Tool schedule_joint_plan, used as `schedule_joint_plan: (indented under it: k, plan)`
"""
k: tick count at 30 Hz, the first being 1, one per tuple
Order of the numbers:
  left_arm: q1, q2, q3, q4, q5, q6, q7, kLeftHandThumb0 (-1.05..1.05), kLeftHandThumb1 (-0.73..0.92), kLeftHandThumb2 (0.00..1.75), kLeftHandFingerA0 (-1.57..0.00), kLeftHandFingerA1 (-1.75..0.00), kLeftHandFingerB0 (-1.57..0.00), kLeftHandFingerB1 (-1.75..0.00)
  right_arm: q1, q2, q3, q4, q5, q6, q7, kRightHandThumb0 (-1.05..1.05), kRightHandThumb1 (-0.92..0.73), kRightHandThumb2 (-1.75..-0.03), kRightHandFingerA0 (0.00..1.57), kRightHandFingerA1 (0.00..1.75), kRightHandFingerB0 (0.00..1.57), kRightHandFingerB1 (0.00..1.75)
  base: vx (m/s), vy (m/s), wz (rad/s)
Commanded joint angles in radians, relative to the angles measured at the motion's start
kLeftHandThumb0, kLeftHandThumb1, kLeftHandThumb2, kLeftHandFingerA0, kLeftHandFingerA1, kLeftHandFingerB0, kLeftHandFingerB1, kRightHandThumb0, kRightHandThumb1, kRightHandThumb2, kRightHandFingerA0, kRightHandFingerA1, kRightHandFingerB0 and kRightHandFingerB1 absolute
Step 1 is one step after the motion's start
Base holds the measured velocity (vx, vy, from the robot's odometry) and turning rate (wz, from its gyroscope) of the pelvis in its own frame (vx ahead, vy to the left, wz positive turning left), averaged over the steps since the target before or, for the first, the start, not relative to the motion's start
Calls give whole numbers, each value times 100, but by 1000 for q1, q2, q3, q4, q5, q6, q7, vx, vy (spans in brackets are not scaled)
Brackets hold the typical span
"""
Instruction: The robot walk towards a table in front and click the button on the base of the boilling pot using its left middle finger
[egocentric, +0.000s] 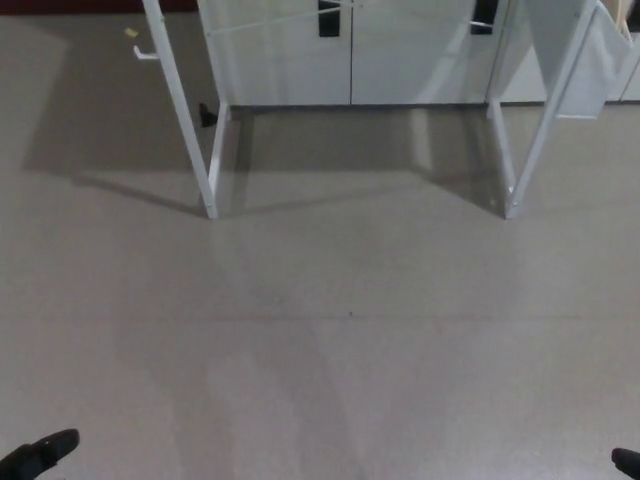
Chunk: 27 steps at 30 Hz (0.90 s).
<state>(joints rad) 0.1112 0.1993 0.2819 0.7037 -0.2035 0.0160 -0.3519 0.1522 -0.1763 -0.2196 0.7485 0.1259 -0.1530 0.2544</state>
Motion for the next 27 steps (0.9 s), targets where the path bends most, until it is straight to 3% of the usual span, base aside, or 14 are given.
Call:
schedule_joint_plan:
  k: [1, 3, 4, 12, 13, 14, 15, 18, 19, 21, 22, 27]
  plan:
    - [6, 23, -1, 0, 4, 6, 6, 11, 45, 91, -31, -61, -23, -54, -3, -13, 7, 18, -17, -15, -23, -21, -55, -56, 66, 48, 40, 38, 211, 72, -11]
    - [14, 21, -2, -9, 5, 10, 12, 10, 44, 90, -31, -61, -24, -55, -3, -16, 8, 19, -19, -13, -24, -29, -48, -64, 60, 53, 35, 42, 191, 101, -7]
    - [11, 22, -1, -5, 4, 6, 10, 11, 43, 90, -31, -61, -25, -55, -6, -16, 9, 21, -20, -14, -26, -22, -55, -56, 65, 48, 39, 37, 281, 156, -10]
    - [23, 23, -1, 9, -3, 1, 5, 11, 44, 90, -32, -61, -26, -56, 1, -21, 18, 43, -32, -36, -34, -24, -55, -56, 71, 49, 43, 38, 292, 103, 1]
    - [25, 30, -10, 1, 10, 3, 12, 10, 44, 89, -34, -62, -27, -55, 6, -21, 21, 27, -32, -32, -29, -26, -56, -59, 70, 51, 43, 40, 256, -72, 12]
    - [27, 31, -12, -2, 12, 3, 12, 9, 44, 90, -35, -62, -27, -55, 7, -21, 22, 27, -32, -33, -27, -32, -45, -66, 66, 57, 40, 46, 246, -85, 13]
    - [31, 33, -16, -5, 14, 1, 11, 9, 45, 89, -33, -61, -26, -55, 9, -23, 22, 32, -33, -41, -24, -25, -53, -56, 69, 51, 44, 39, 237, -135, 12]
    - [36, 33, -20, -2, 13, -5, 8, 10, 46, 90, -34, -61, -27, -55, 16, -26, 26, 27, -36, -39, -20, -33, -45, -67, 63, 57, 40, 46, 219, -207, 13]
    - [34, 33, -20, -1, 11, -4, 11, 11, 45, 90, -34, -61, -27, -56, 15, -28, 28, 29, -38, -40, -19, -24, -54, -56, 67, 49, 45, 39, 211, -210, 32]
    - [27, 32, -18, -2, 6, -2, 13, 11, 46, 90, -33, -61, -27, -56, 3, -28, 27, 39, -36, -40, -19, -23, -54, -56, 67, 49, 45, 39, 375, -336, 32]
    - [23, 32, -19, 0, 6, -2, 16, 11, 46, 90, -34, -61, -28, -56, 1, -32, 33, 35, -42, -45, -21, -33, -46, -67, 65, 57, 40, 46, 376, -397, 39]
    - [20, 34, -23, 6, 8, -6, 13, 11, 45, 90, -34, -61, -29, -57, 0, -35, 37, 41, -43, -43, -21, -33, -46, -67, 66, 58, 42, 46, 262, -145, 3]
